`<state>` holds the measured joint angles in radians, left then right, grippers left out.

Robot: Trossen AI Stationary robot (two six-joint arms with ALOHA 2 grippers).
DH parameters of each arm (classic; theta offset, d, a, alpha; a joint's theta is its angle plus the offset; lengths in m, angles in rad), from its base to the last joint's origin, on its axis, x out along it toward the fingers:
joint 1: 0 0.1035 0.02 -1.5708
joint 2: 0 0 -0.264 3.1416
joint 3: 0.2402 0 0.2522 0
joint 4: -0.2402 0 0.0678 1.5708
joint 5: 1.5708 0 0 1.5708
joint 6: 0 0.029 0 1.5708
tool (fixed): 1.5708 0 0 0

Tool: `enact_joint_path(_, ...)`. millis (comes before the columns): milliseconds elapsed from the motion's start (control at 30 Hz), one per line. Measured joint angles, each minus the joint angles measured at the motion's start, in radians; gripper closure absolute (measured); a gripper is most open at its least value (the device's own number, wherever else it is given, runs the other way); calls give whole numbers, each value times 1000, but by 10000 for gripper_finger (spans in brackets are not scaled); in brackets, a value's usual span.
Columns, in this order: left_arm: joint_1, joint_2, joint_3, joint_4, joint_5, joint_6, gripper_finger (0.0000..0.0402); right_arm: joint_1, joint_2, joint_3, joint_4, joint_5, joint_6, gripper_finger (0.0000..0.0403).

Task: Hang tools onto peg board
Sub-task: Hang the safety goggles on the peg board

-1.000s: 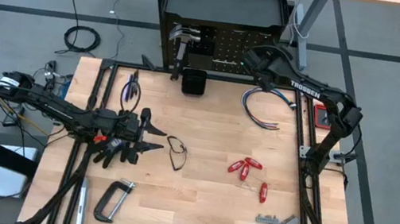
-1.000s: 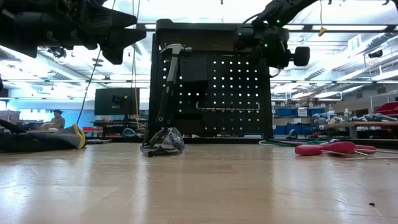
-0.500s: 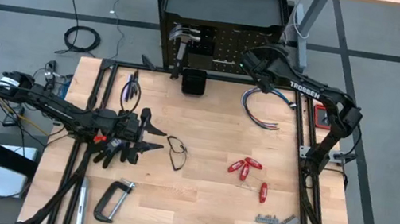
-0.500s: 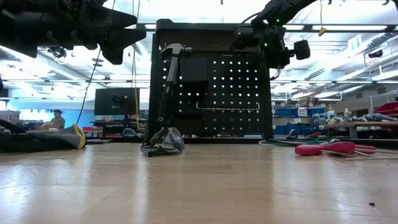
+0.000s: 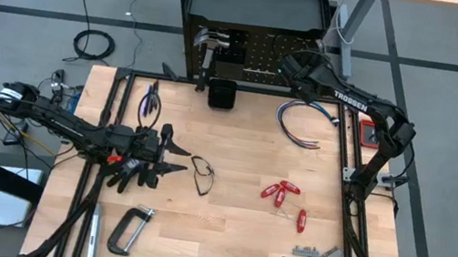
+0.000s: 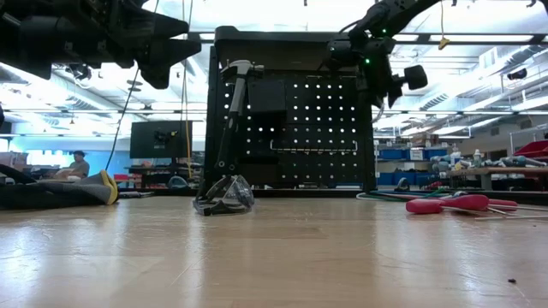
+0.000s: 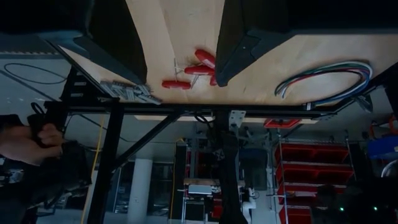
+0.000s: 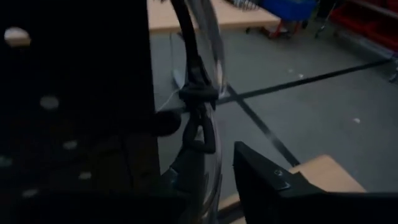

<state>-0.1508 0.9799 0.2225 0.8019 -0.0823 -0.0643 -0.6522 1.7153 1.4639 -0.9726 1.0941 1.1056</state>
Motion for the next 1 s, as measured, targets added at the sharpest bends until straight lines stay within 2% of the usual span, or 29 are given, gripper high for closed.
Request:
enact_joint_path(267, 0, 0, 0, 44, 0, 0, 204, 3, 0, 0, -3, -103, -35, 222)
enact_joint_path(567, 0, 0, 1, 44, 0, 5, 204, 44, -38, 0, -32, -163, -36, 134)
enact_joint_path(1000, 0, 0, 1, 42, 0, 7, 204, 114, -127, 0, -15, -317, -115, 55)
